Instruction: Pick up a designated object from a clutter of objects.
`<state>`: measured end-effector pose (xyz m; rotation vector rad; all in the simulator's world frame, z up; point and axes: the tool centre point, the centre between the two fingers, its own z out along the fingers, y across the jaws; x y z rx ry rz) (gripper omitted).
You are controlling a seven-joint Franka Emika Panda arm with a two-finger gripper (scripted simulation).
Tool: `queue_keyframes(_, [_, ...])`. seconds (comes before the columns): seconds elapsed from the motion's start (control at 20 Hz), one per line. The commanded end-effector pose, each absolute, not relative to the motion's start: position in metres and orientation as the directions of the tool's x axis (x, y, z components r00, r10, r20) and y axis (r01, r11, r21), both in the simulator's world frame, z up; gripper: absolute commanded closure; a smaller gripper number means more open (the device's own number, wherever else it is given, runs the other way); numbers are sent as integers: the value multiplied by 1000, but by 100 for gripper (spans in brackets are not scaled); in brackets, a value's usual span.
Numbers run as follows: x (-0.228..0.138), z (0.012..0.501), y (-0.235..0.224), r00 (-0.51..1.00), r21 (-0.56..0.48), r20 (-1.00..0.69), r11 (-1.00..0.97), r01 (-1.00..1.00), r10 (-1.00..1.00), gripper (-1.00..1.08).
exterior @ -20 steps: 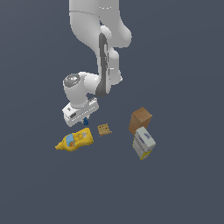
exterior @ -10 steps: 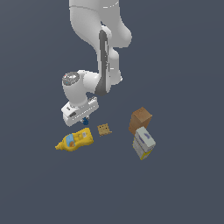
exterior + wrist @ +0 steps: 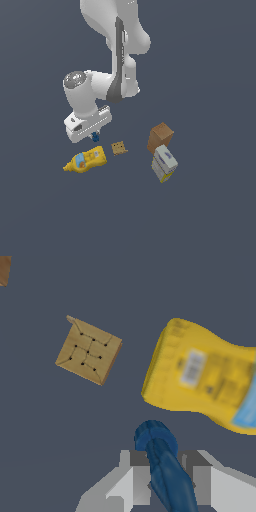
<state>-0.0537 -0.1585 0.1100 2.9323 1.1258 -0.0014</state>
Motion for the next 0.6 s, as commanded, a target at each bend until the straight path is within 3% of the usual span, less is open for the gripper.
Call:
queue_keyframes(0.0, [-44, 131, -157, 743, 1, -2, -743, 669, 669, 108])
queue_keyframes(0.55, [6, 228, -151, 743, 1, -2, -743, 669, 669, 108])
